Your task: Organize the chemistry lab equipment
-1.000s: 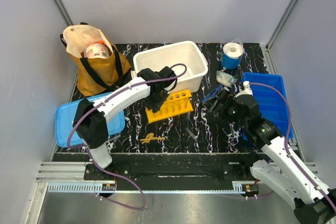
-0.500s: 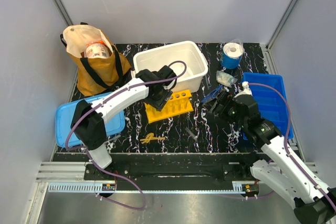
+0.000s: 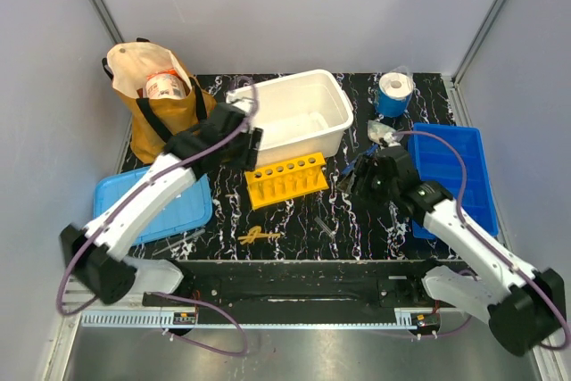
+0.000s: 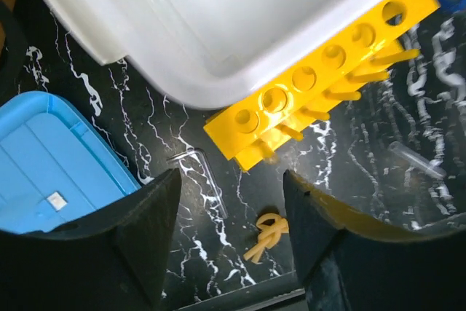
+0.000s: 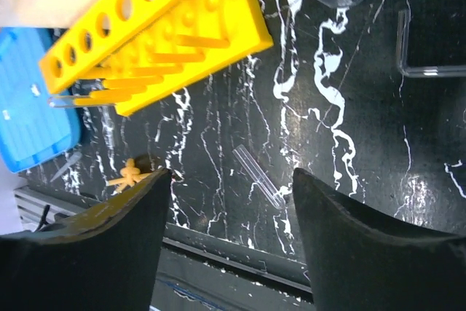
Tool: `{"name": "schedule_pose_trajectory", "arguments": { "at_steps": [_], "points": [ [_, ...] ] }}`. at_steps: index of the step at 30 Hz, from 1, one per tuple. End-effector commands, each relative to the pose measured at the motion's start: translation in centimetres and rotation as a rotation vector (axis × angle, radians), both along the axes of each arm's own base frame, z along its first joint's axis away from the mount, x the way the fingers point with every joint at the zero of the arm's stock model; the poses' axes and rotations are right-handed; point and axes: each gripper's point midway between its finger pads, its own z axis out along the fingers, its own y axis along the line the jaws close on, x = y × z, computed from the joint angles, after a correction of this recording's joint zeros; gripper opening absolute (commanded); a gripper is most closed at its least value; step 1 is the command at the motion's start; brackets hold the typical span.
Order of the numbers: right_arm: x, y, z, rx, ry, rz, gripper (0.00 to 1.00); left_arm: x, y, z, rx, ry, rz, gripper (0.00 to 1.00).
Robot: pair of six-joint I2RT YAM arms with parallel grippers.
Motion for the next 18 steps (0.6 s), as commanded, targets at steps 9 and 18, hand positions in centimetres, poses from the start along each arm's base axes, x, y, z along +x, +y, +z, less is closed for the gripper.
{"name": "schedule_pose_trajectory", "arguments": {
  "at_steps": [9,18],
  "points": [
    [0.7,4.7,-4.3,-0.216,0.089,0.184,0.61,-2.5,2.8,6.4,-0.388,-0.298,0.022,0.66],
    [0.4,5.9,-7.9,-0.384,0.148,0.25,0.56,-4.7,4.9,4.8,-0.415,-0.379,0.066,0.66]
  ]
}}
